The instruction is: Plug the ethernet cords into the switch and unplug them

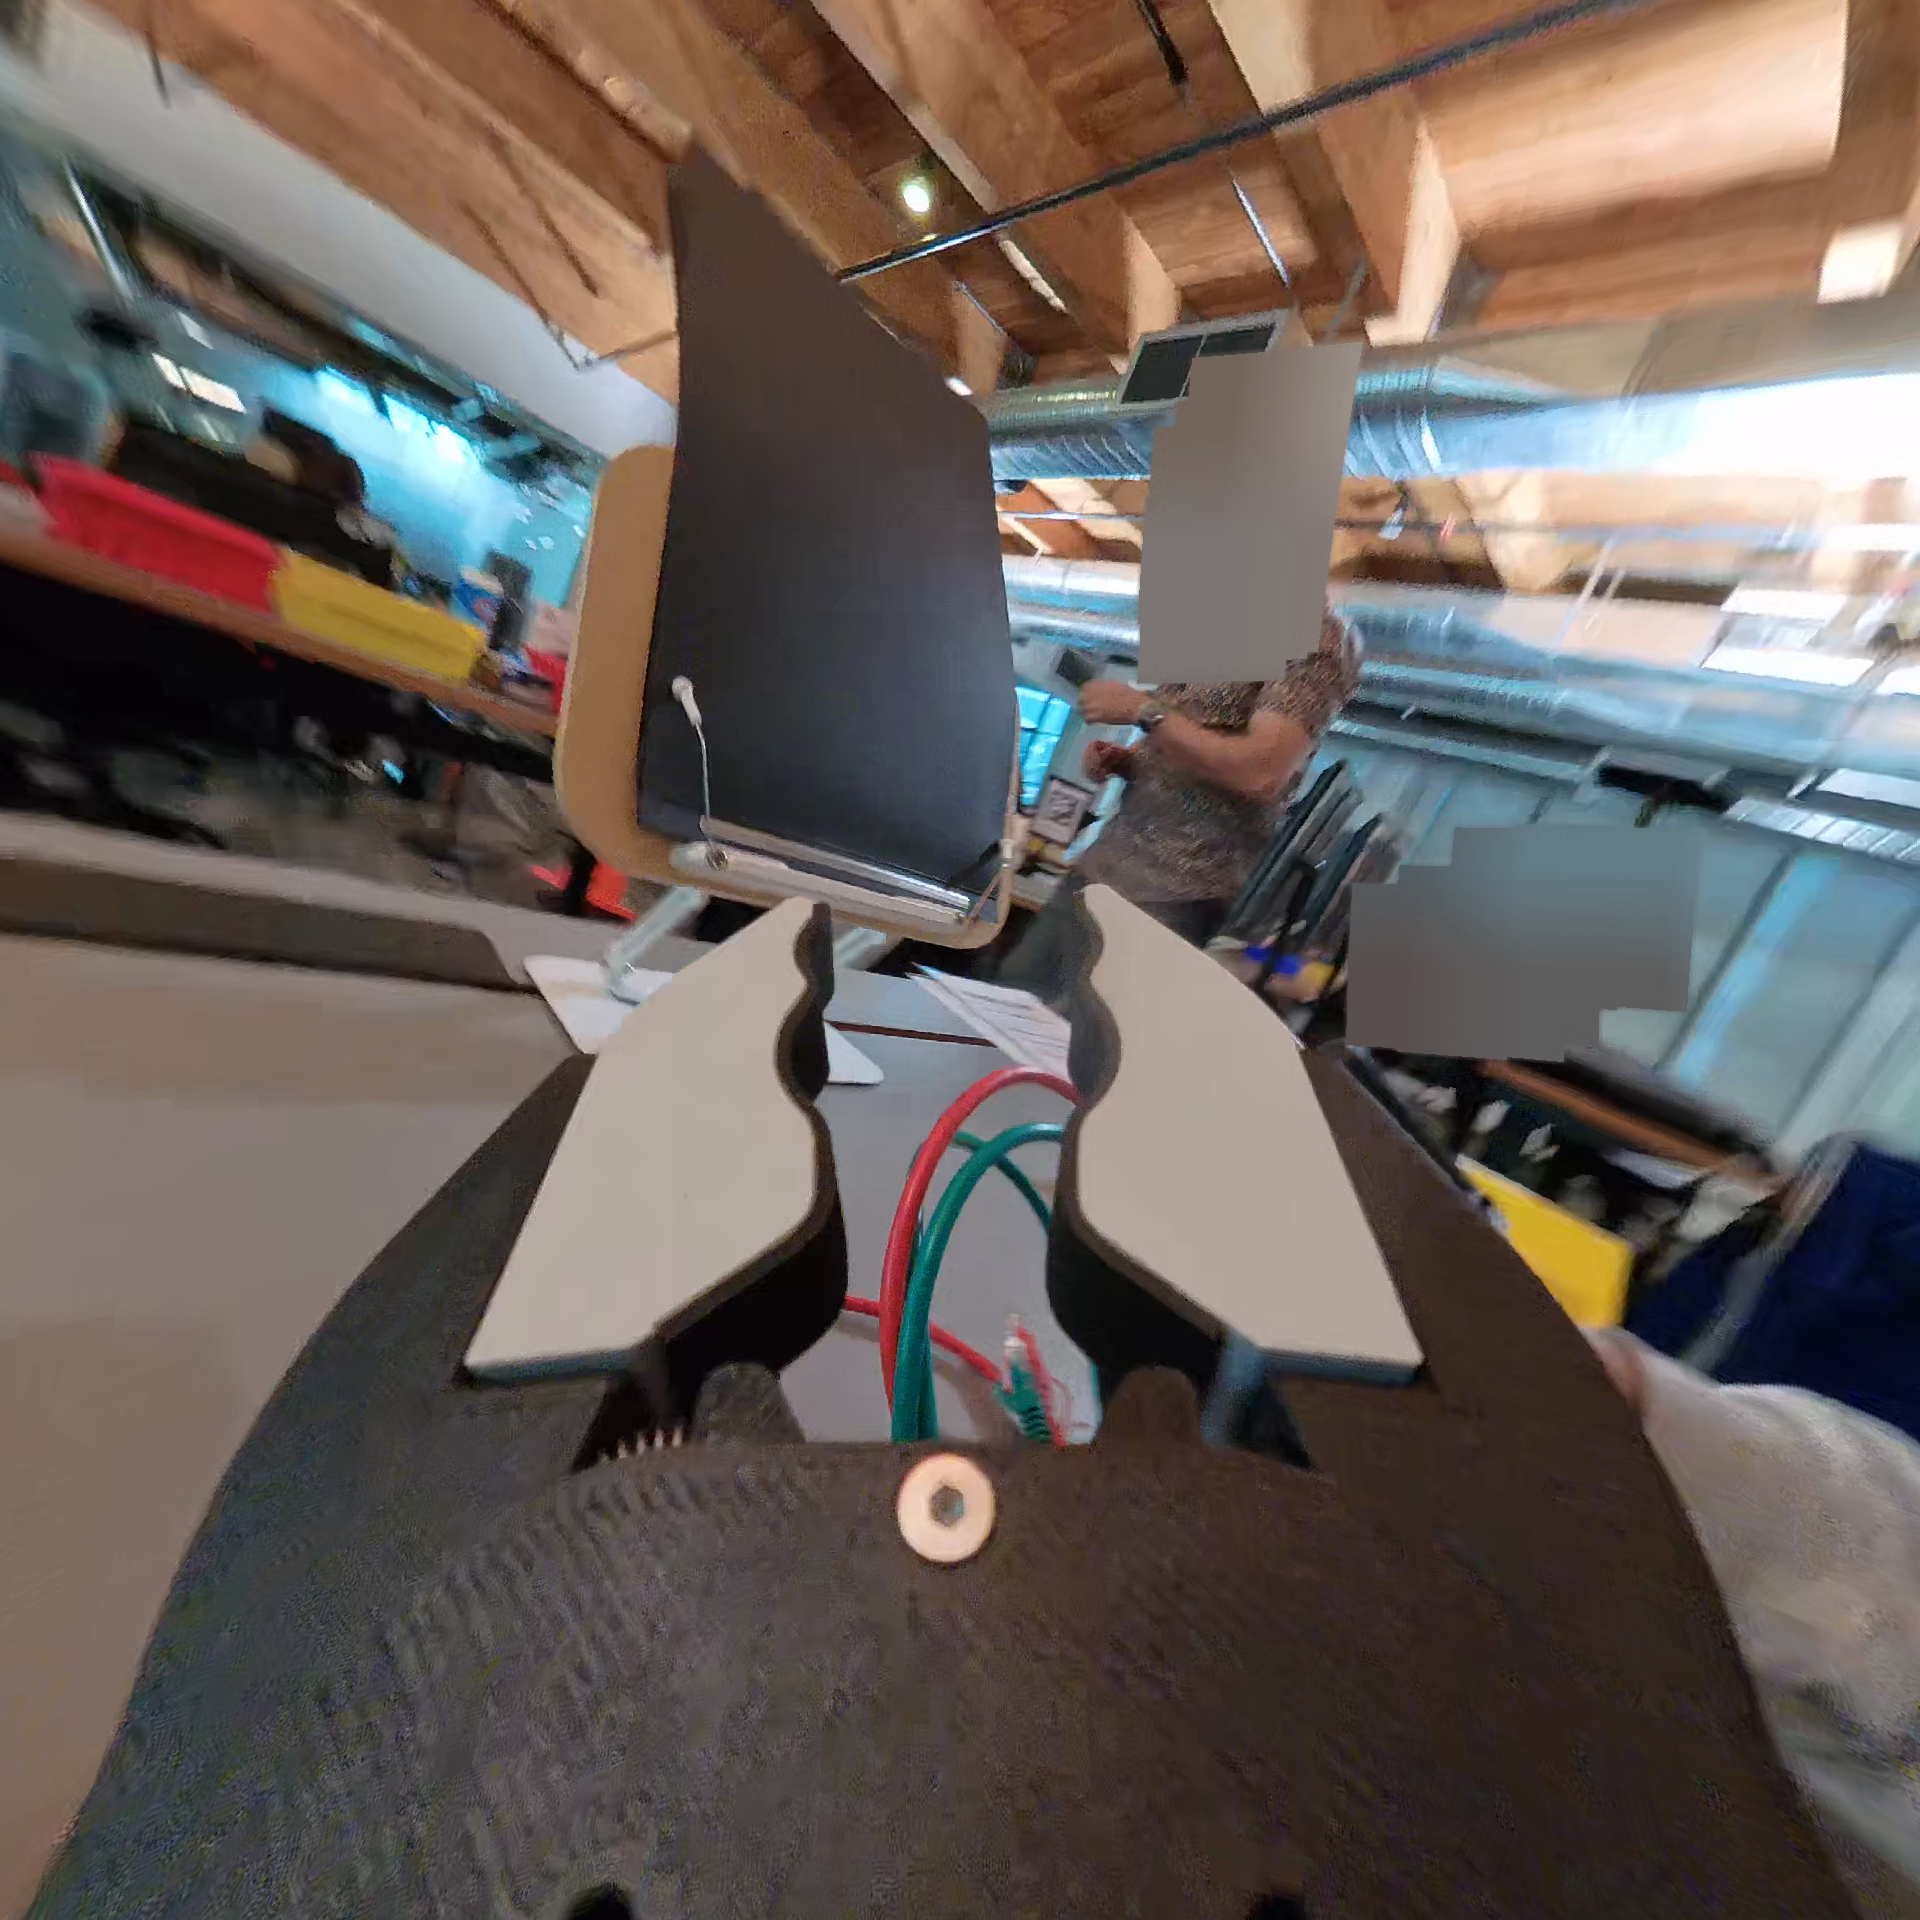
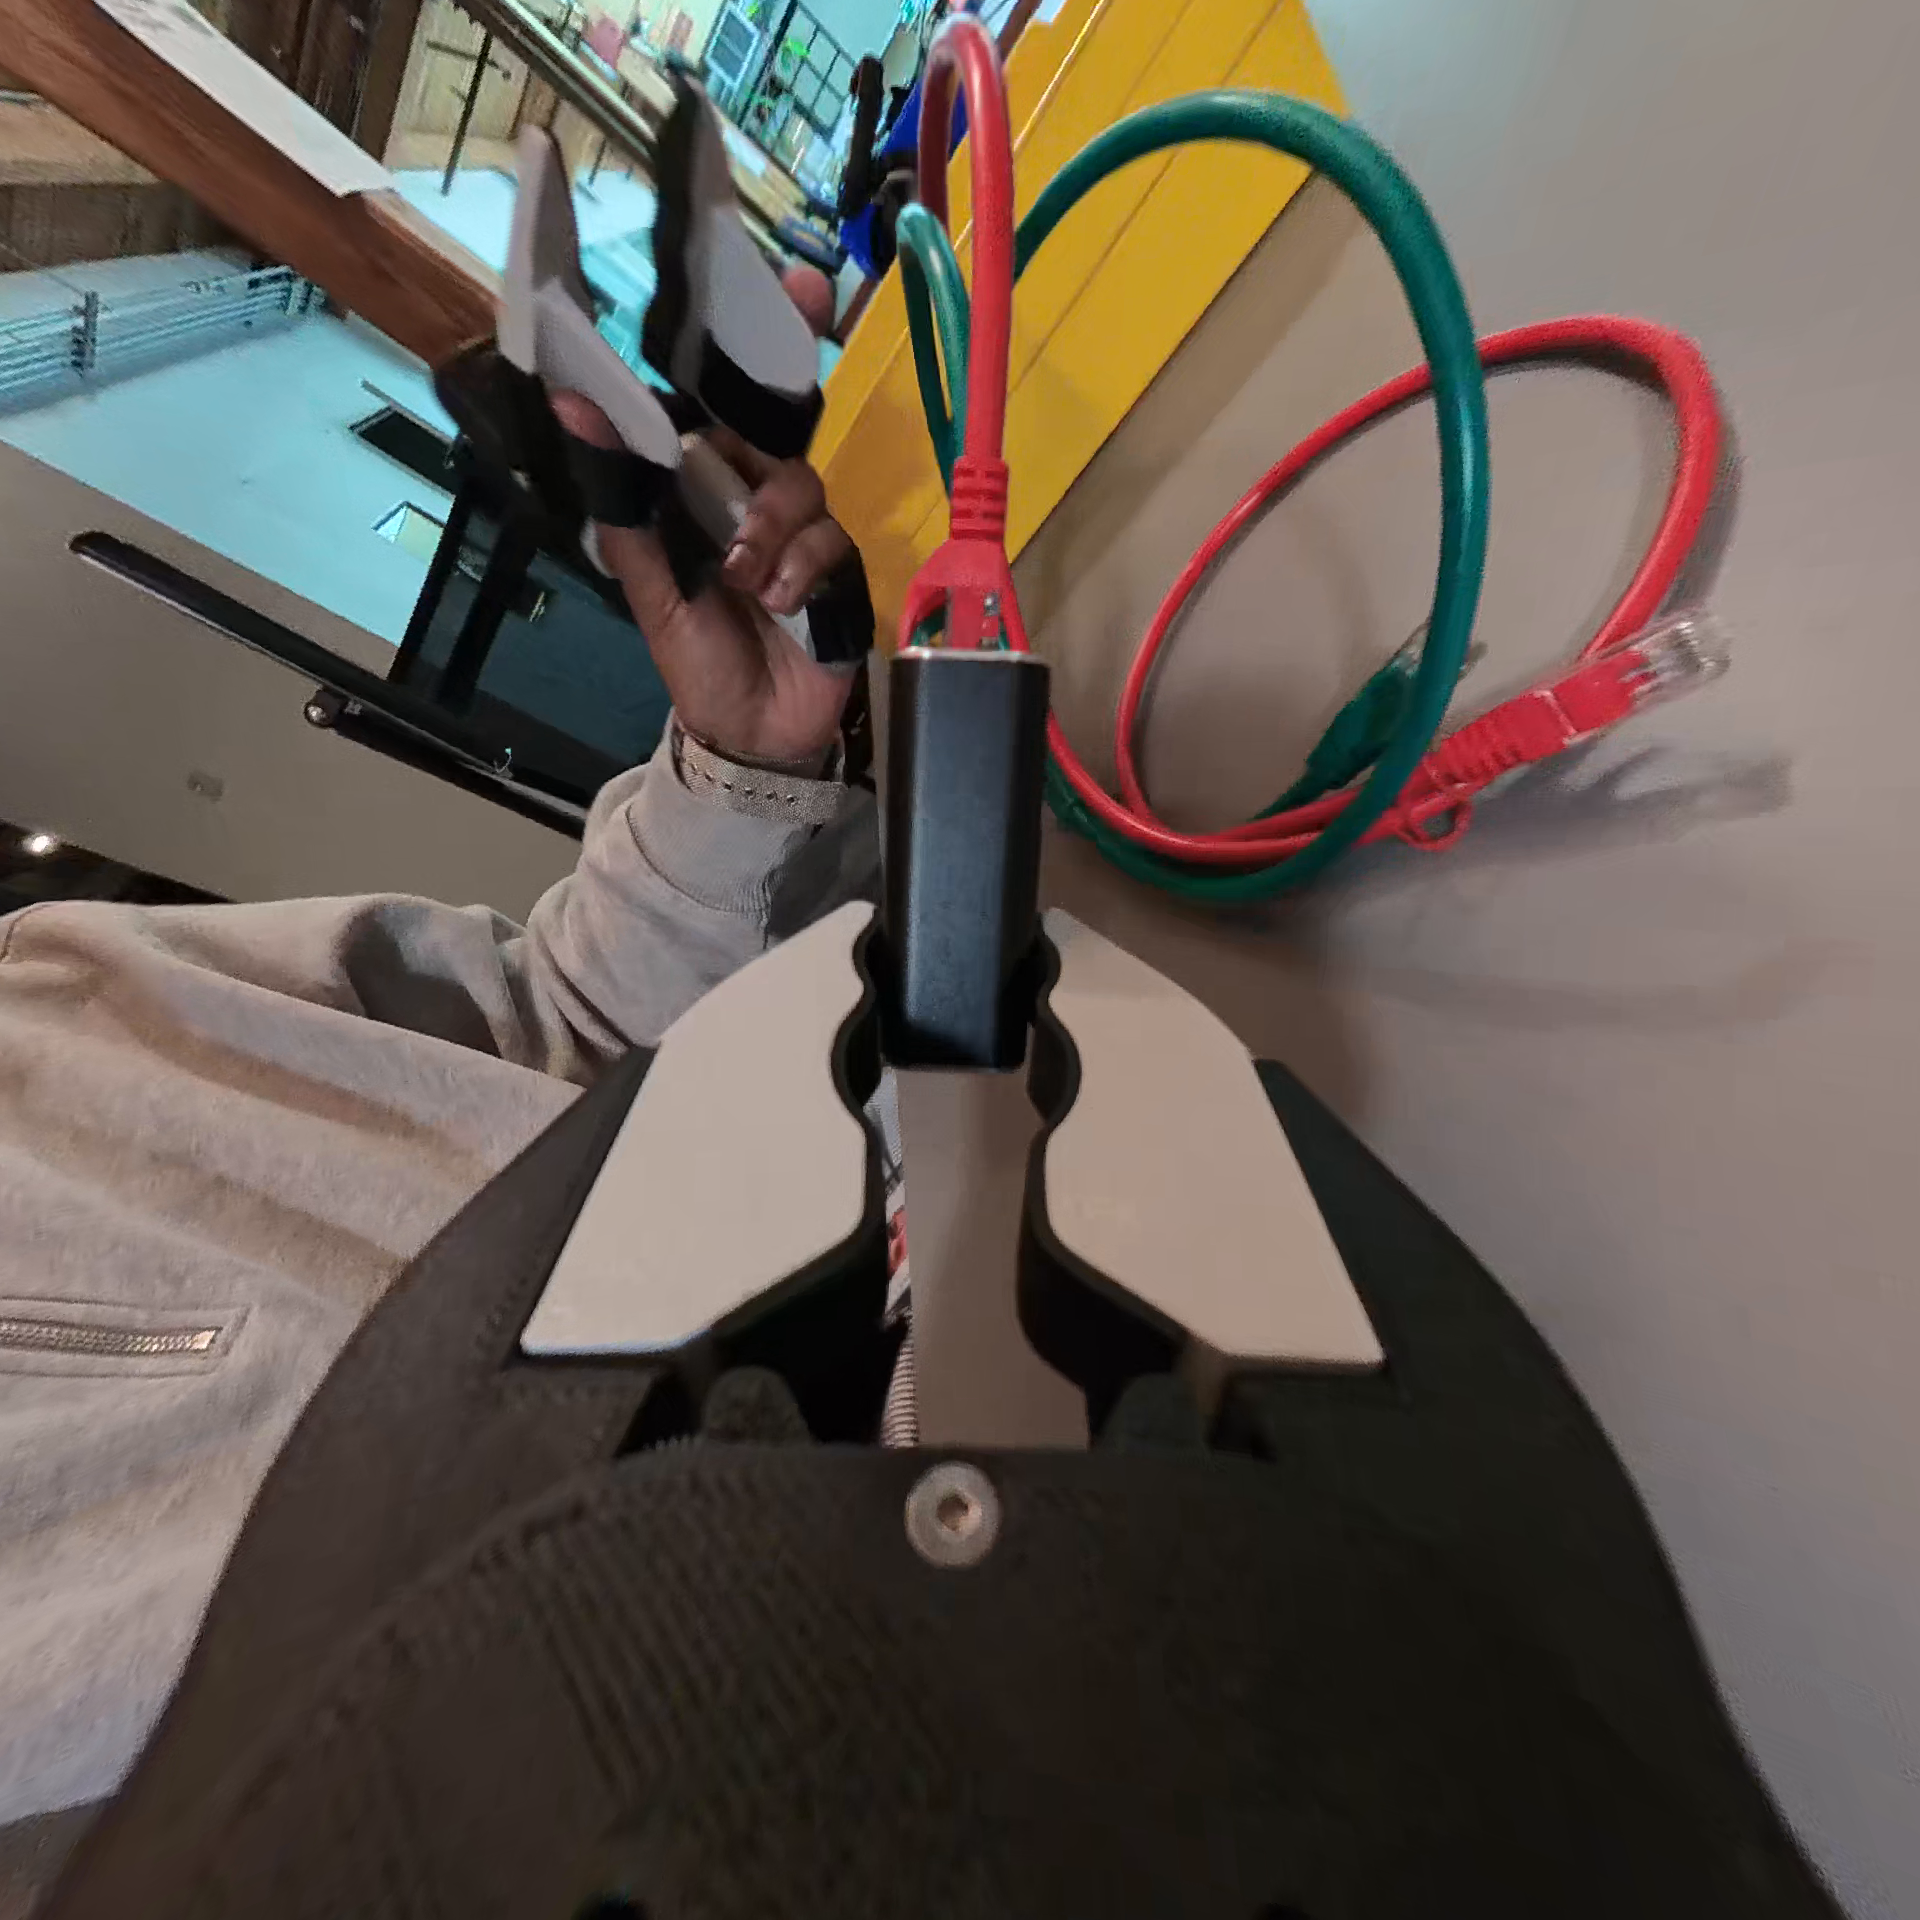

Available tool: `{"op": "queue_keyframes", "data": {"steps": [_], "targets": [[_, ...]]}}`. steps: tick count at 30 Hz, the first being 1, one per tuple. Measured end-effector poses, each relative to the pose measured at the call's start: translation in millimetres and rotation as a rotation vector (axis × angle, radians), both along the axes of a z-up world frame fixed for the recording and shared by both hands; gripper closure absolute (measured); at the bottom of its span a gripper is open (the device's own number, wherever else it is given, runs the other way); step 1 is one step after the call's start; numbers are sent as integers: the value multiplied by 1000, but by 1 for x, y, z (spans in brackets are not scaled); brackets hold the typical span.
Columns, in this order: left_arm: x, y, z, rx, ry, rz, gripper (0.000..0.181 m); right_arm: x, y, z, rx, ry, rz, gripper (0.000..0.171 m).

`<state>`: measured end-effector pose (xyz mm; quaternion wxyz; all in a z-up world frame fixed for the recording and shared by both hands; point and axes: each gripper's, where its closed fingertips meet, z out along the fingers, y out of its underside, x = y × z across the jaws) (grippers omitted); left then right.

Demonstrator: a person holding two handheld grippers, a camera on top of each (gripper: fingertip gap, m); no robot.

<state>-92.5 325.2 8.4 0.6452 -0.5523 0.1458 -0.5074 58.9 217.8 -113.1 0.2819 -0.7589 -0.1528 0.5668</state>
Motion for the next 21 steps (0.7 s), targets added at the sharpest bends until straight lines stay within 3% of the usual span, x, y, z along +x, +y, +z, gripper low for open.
{"op": "queue_keyframes", "data": {"steps": [2, 5, 7, 9, 12, 15, 17, 21], "targets": [[8, -16, 12, 143, 100, 70, 144, -8, 0, -2, 2, -2, 11, 147], [43, -39, 4, 263, 291, 26, 155, -12, 4, -3, -3, 17, -17, 147], [67, -50, -16, 201, 330, -122, 181, -6, 13, 4, -16, 99, -94, 147], [86, -55, -39, -9, 272, -336, 181, 2, 19, 13, -47, 210, -139, 147], [99, -55, -62, -271, 143, -508, 171, 9, 17, 15, -27, 230, -131, 147], [120, -66, -100, -447, 256, -647, 149, 4, 13, 11, -6, 193, -98, 147], [129, -74, -114, -500, 284, -700, 139, -4, 9, 11, -12, 202, -62, 147], [139, -82, -110, -540, 181, -763, 117, -22, -2, 3, -25, 176, 15, 147]]}}
